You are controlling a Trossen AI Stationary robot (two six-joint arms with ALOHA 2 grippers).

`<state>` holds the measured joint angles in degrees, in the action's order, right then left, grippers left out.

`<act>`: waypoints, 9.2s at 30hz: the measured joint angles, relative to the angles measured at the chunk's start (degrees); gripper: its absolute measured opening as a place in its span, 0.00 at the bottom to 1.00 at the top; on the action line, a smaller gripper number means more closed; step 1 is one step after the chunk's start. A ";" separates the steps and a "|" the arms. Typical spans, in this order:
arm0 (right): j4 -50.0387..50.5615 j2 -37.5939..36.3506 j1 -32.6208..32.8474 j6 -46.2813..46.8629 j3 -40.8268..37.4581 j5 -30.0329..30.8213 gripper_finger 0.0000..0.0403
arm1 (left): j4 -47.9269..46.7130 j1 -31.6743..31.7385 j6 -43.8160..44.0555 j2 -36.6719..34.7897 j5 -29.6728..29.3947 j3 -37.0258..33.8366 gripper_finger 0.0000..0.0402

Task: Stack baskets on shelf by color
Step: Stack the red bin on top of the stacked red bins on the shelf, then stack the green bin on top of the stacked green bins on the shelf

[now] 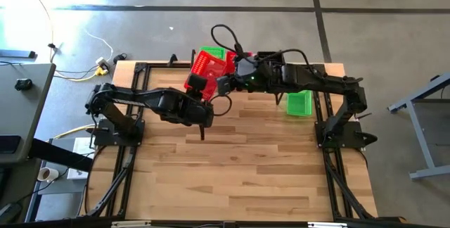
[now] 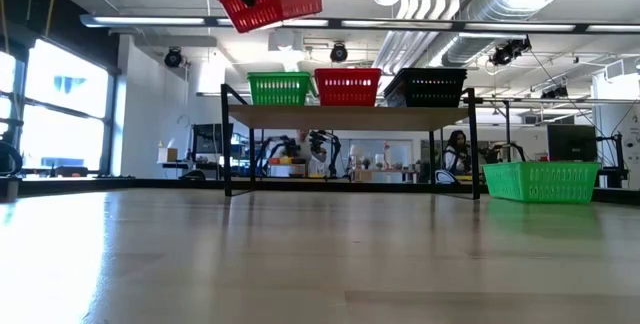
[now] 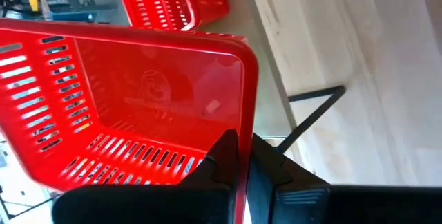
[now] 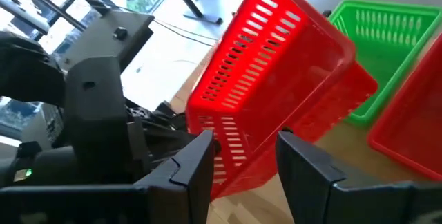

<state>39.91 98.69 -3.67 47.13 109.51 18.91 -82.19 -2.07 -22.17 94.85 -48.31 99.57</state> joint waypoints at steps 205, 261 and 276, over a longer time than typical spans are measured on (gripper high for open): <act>46.49 -6.29 -22.89 -22.40 0.03 -11.72 0.21 | 3.45 19.28 12.56 -2.87 20.68 0.02 0.49; 29.48 -28.73 -54.11 0.63 -59.15 -19.38 0.21 | 4.44 19.28 11.47 -3.58 20.79 0.02 0.49; 26.07 -28.67 -54.11 4.12 -63.34 -14.56 0.21 | 4.44 19.28 10.84 -3.58 21.51 0.02 0.49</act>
<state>65.98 70.02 -57.78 51.25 46.17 4.35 -77.76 17.21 -11.33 91.26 -26.80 99.59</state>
